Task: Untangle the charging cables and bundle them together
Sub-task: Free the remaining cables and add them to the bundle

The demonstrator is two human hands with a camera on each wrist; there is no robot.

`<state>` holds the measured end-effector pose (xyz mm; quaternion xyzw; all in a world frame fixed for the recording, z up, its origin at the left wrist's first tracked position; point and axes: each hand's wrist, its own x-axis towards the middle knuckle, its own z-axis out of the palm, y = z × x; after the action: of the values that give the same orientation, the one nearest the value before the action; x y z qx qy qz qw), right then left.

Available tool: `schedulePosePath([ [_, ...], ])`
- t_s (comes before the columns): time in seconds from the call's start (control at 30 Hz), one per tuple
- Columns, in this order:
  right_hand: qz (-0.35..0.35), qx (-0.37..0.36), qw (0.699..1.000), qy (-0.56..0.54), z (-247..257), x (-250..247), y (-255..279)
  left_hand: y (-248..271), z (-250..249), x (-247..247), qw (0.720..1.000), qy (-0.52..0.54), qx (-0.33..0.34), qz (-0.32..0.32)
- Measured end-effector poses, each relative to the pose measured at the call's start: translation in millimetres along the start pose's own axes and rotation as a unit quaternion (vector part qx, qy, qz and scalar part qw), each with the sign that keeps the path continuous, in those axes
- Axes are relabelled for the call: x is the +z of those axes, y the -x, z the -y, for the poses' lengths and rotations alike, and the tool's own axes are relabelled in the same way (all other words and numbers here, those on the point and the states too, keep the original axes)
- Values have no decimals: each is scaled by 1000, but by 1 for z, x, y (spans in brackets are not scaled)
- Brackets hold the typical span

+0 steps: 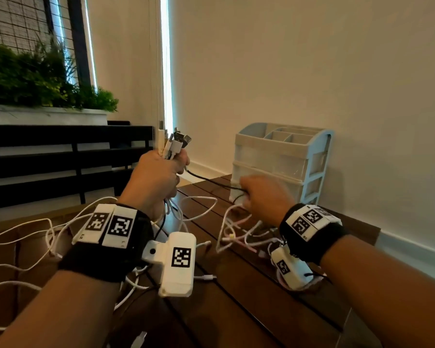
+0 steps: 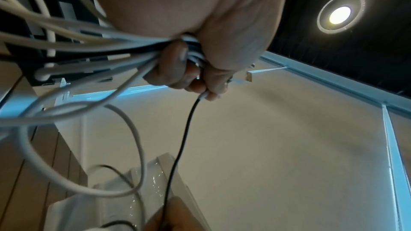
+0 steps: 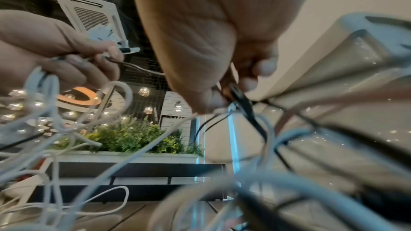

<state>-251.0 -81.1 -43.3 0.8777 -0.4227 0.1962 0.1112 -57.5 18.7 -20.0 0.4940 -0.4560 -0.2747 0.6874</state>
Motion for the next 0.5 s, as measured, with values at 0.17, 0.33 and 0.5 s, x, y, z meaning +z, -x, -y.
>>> schedulePosePath([
  [0.17, 13, -7, 1000, 7, -6, 0, -1, -1, -3, 0, 999, -38, 27, -15],
  [0.33, 82, -42, 970, -227, 0, -3, 5, 1, -5, 3, 997, -31, 62, -15],
  [0.5, 171, -53, 966, -187, -1, -2, 0, 4, -9, 5, 995, 67, 70, -34],
])
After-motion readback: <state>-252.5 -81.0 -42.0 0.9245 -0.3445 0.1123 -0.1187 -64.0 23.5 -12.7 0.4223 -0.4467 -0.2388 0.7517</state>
